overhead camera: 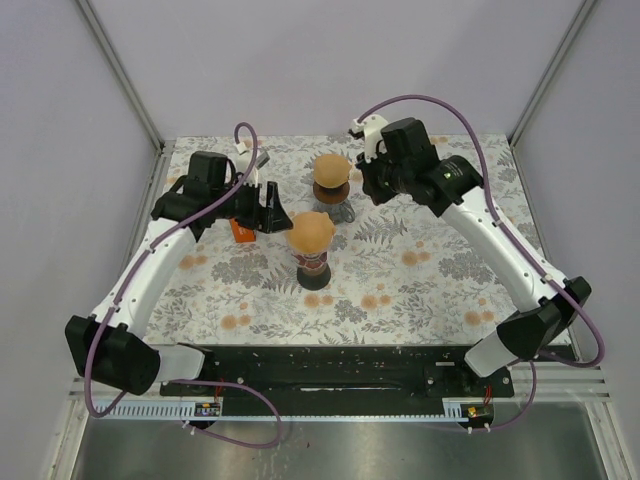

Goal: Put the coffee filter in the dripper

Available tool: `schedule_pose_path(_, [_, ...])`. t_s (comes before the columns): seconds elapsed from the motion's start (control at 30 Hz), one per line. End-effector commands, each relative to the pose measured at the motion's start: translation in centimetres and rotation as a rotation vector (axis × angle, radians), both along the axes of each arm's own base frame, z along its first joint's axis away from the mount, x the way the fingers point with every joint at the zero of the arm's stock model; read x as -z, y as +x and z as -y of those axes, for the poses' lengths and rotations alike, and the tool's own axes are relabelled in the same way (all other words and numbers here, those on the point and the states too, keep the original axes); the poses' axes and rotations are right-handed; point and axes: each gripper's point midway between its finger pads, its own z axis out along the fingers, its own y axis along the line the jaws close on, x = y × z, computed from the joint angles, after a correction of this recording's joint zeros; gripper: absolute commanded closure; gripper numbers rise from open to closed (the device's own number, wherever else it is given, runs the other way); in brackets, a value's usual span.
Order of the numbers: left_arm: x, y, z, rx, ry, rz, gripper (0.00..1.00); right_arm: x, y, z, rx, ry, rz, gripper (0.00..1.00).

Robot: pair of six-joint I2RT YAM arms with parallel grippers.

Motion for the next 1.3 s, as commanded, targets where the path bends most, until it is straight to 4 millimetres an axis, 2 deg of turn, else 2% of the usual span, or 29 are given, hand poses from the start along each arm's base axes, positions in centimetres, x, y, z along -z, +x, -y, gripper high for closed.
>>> schedule_pose_path(0.0, [-4.4,1.1,-1.2,-0.04,0.033,0.18,0.22,-0.9,2.3,2.9,0.151,0.104,0.041,0.96])
schedule_pose_path(0.07, [-5.1,2.1,-2.8,-0.108,0.072,0.226,0.21,-0.3,3.5,5.4,0.248,0.145,0.032,0.93])
schedule_pose_path(0.17, [-5.2,4.0,-6.6,-0.255,0.151,0.277,0.21,1.6,4.9,9.4,0.371,0.172,0.02,0.72])
schedule_pose_path(0.2, [-5.1,4.7,-8.3,-0.319,0.175,0.288,0.21,1.7,5.1,10.3,0.401,0.191,0.032,0.65])
schedule_pose_path(0.3, [-4.2,6.4,-13.2,-0.476,0.226,0.307,0.2,3.3,5.6,13.4,0.49,0.238,0.024,0.52])
schedule_pose_path(0.4, [-2.8,7.3,-17.3,-0.598,0.27,0.325,0.2,5.0,5.7,16.2,0.584,0.293,0.015,0.38])
schedule_pose_path(0.53, [-0.7,7.8,-20.6,-0.708,0.269,0.354,0.19,7.6,6.0,19.3,0.701,0.326,0.018,0.23])
schedule_pose_path(0.63, [0.8,7.8,-22.0,-0.754,0.258,0.386,0.19,9.7,5.9,20.5,0.745,0.324,0.025,0.2])
schedule_pose_path(0.9, [5.0,7.0,-23.8,-0.83,0.272,0.471,0.15,13.6,5.3,21.2,0.761,0.335,0.079,0.2])
schedule_pose_path(1.0, [6.1,6.7,-23.6,-0.814,0.272,0.5,0.14,14.0,5.4,22.2,0.786,0.331,0.164,0.2])
schedule_pose_path(1.27, [9.5,5.9,-23.8,-0.854,0.262,0.489,0.09,15.6,3.9,22.5,0.761,0.328,0.247,0.2])
